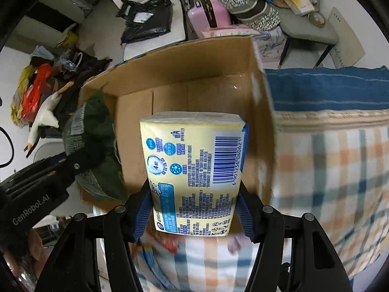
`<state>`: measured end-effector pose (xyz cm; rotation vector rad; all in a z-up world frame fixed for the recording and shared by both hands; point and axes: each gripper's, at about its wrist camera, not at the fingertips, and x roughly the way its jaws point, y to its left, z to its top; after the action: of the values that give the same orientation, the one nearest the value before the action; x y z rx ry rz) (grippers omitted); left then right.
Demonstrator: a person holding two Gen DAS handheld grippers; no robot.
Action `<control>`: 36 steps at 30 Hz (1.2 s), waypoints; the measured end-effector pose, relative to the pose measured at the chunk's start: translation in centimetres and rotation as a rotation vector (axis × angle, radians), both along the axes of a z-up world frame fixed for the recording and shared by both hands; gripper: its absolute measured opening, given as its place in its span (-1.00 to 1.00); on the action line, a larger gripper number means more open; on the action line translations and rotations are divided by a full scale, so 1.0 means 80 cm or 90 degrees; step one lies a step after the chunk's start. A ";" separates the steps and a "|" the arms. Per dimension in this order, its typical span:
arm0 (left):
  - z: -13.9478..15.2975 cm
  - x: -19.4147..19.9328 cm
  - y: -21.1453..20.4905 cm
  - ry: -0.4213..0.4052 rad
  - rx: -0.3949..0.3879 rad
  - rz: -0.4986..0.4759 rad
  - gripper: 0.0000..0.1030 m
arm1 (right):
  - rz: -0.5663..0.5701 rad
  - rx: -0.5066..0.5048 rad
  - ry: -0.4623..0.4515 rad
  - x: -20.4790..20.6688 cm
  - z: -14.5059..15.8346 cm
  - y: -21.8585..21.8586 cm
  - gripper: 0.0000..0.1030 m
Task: Organize soft objects
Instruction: 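Carry both items into the cardboard box and open both tools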
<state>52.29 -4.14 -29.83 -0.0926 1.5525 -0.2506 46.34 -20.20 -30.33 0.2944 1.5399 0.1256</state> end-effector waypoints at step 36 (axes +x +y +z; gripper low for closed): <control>-0.049 0.012 0.019 0.024 0.029 -0.021 0.56 | 0.040 -0.118 0.031 0.086 -0.090 0.027 0.75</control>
<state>53.29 -2.61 -33.77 -0.0365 1.5973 -0.2412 53.18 -18.06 -37.52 0.1023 1.5975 0.0243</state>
